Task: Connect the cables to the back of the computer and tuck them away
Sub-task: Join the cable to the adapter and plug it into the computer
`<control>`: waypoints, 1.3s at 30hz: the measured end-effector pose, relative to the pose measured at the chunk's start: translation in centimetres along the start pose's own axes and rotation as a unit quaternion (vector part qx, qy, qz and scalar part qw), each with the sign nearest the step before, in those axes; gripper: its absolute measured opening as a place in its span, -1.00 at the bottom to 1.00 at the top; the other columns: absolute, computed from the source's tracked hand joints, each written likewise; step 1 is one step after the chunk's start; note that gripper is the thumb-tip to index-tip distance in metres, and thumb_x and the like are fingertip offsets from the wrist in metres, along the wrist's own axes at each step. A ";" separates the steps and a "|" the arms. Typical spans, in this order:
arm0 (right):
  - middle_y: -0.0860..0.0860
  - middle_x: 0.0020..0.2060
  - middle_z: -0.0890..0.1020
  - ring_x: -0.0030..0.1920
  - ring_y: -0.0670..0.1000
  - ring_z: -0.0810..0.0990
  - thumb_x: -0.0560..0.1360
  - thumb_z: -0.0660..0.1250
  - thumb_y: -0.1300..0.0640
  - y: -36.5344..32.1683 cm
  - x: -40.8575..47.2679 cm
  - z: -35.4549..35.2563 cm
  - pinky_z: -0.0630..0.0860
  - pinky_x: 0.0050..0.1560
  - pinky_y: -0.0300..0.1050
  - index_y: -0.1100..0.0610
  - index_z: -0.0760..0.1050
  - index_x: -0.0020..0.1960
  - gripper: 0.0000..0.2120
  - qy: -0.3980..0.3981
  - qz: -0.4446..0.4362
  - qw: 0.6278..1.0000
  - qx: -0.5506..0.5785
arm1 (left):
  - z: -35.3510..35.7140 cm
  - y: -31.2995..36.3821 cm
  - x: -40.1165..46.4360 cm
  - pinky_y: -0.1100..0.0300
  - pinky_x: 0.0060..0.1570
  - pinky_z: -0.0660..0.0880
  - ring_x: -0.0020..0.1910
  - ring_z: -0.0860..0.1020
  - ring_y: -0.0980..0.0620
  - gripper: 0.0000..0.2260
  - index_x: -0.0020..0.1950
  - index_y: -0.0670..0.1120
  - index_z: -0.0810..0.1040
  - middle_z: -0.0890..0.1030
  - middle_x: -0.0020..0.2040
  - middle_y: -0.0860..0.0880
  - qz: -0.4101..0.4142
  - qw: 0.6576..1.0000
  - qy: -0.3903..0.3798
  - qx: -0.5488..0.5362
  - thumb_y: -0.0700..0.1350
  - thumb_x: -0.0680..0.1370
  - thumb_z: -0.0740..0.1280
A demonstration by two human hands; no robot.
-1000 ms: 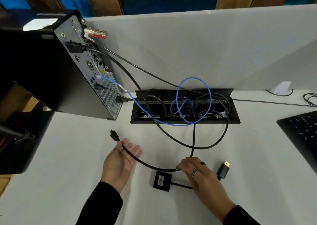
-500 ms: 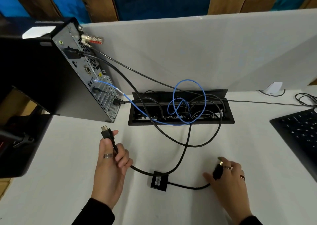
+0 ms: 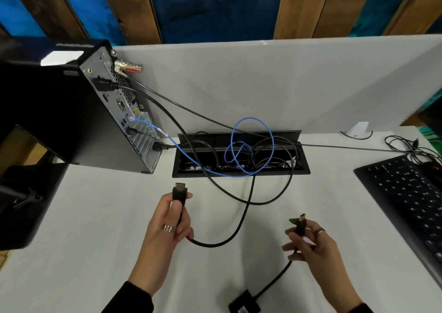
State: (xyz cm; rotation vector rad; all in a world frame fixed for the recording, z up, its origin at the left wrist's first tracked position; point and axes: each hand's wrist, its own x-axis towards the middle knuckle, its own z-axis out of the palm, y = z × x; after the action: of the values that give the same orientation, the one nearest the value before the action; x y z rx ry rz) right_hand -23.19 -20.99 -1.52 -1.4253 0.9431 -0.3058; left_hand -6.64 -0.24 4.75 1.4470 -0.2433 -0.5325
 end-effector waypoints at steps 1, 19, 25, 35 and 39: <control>0.17 -0.16 0.64 -0.34 0.14 0.66 0.49 0.27 0.39 -0.6 -0.5 0.1 0.60 -0.39 -0.13 0.20 0.49 0.04 -0.82 -0.013 -0.009 1.000 0.020 | 0.0 0.2 -0.3 0.10 -0.25 0.40 -0.47 0.26 0.09 -0.81 -0.08 0.11 0.57 0.29 -0.44 0.07 0.004 1.000 -0.013 0.001 0.16 0.47 0.24; 0.09 -0.17 0.68 -0.19 0.08 0.66 0.47 0.29 0.35 -8.7 -5.5 2.5 0.55 -0.28 -0.22 0.09 0.54 -0.02 -0.81 -0.164 -0.180 0.969 0.041 | 1.5 0.5 -3.6 -0.08 -0.02 0.45 -0.32 0.45 0.16 -0.62 -0.04 0.30 0.53 0.46 -0.41 0.04 0.073 0.984 -0.111 0.119 0.48 0.32 0.18; 0.05 -0.14 0.69 -0.12 0.02 0.66 0.45 0.29 0.26 -9.3 -5.6 3.0 0.53 -0.22 -0.27 -0.07 0.55 -0.07 -0.77 -0.160 -0.203 0.966 0.027 | 1.4 0.9 -3.6 -0.25 0.06 0.46 -0.31 0.45 0.05 -0.59 -0.03 0.29 0.51 0.50 -0.38 0.03 0.068 0.978 -0.117 0.156 0.49 0.33 0.13; 0.05 -0.31 0.64 -0.30 0.09 0.65 0.51 0.22 0.33 -11.2 -4.5 1.6 0.50 -0.36 -0.27 0.05 0.43 -0.07 -0.82 -0.009 -0.182 0.971 0.152 | 0.7 0.3 -3.5 0.20 -0.09 0.43 -0.22 0.44 0.03 -0.52 -0.21 0.14 0.43 0.49 -0.23 0.05 0.013 0.976 -0.127 0.177 0.53 0.26 0.17; -0.04 -0.36 0.59 -0.32 0.06 0.62 0.55 0.18 0.21 -11.3 -3.8 -0.2 0.55 -0.32 -0.25 0.01 0.36 0.03 -0.88 0.024 -0.139 0.954 0.264 | 0.2 0.1 -3.5 0.09 0.01 0.53 -0.02 0.54 -0.01 -0.48 0.03 0.28 0.44 0.56 0.08 0.08 -0.031 0.959 -0.184 0.215 0.45 0.16 0.38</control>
State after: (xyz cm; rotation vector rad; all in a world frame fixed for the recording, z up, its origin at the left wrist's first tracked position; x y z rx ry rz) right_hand -21.78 -20.55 10.30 -1.0511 0.6295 -0.7465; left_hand -9.74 1.34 5.41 1.7734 -0.6425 -0.8368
